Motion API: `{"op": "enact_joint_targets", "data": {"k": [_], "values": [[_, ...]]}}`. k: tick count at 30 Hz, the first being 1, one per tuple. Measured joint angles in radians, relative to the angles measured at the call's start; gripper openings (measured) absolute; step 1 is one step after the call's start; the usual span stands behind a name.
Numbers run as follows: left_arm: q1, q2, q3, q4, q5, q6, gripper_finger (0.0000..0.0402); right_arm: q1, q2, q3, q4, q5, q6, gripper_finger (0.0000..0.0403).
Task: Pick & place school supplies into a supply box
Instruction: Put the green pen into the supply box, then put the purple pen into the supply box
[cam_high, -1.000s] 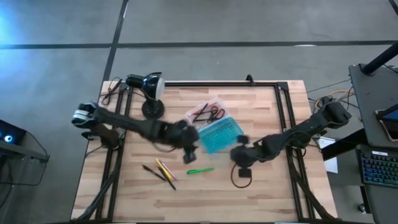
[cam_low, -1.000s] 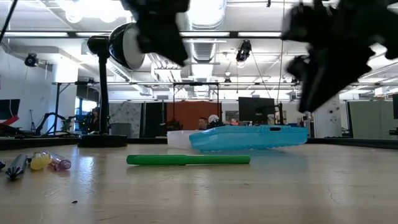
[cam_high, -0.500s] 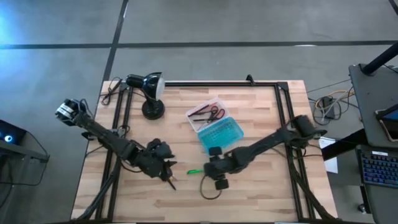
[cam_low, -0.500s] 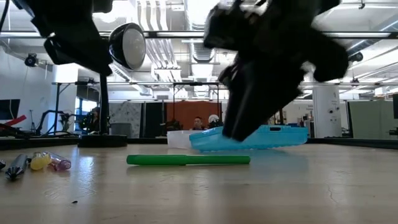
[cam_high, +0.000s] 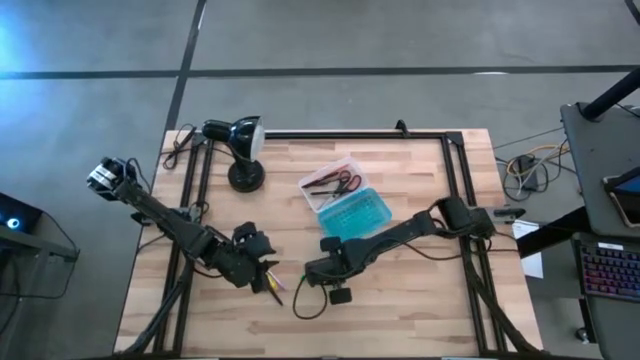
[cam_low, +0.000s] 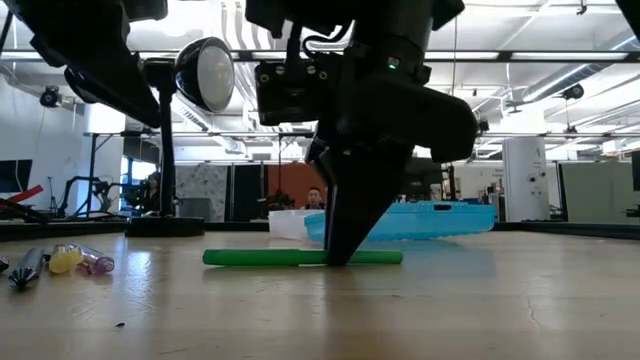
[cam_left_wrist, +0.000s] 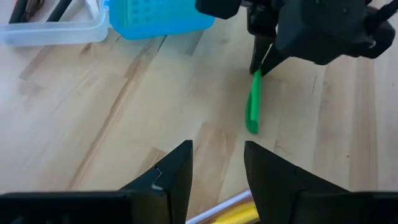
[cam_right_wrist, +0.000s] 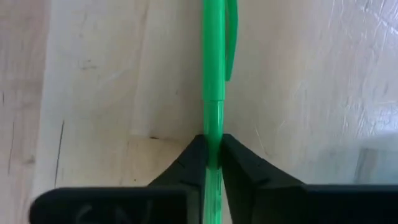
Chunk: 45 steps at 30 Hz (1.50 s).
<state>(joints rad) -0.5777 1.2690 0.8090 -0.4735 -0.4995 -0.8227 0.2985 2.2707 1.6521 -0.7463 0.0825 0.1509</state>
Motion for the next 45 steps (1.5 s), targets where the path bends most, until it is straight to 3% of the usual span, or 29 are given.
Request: {"op": "enact_joint_targets", "data": {"k": [4,7,12,17,23,29,34,40,42,45], "values": [[0.0,0.0,-0.019,0.0,-0.003,0.009,0.0128,-0.001,-0.034,0.046,-0.079,0.007,0.079,0.0018],[0.0,0.0,-0.032,0.0,-0.013,0.009,0.0128,-0.005,-0.094,0.079,-0.153,0.088,0.094,0.0016],[0.0,-0.001,-0.04,0.008,-0.068,0.008,0.0128,-0.053,-0.329,0.102,-0.201,0.199,0.103,0.0015],[0.0,-0.001,-0.046,0.063,-0.124,-0.011,0.0128,-0.201,-0.413,0.092,-0.283,0.348,-0.066,0.0014],[0.007,-0.001,-0.045,0.134,-0.143,-0.078,0.0128,-0.435,-0.358,0.092,-0.254,0.267,-0.347,0.0014],[-0.012,0.0,-0.046,0.131,-0.146,-0.104,0.0128,-0.532,-0.214,0.092,-0.25,0.156,-0.528,0.002],[-0.021,0.0,-0.046,0.105,-0.111,-0.122,0.0128,-0.547,-0.116,0.09,-0.233,0.174,-0.56,0.0059],[-0.021,0.002,-0.046,-0.004,-0.022,-0.166,0.0128,-0.56,-0.121,0.088,-0.253,0.182,-0.54,0.0135],[-0.022,0.002,-0.046,0.003,0.024,-0.108,0.0128,-0.555,-0.169,0.088,-0.254,0.179,-0.522,0.0162],[-0.027,0.002,-0.045,0.017,0.09,0.098,0.0128,-0.532,-0.263,0.086,-0.266,0.171,-0.522,0.0199]]}}
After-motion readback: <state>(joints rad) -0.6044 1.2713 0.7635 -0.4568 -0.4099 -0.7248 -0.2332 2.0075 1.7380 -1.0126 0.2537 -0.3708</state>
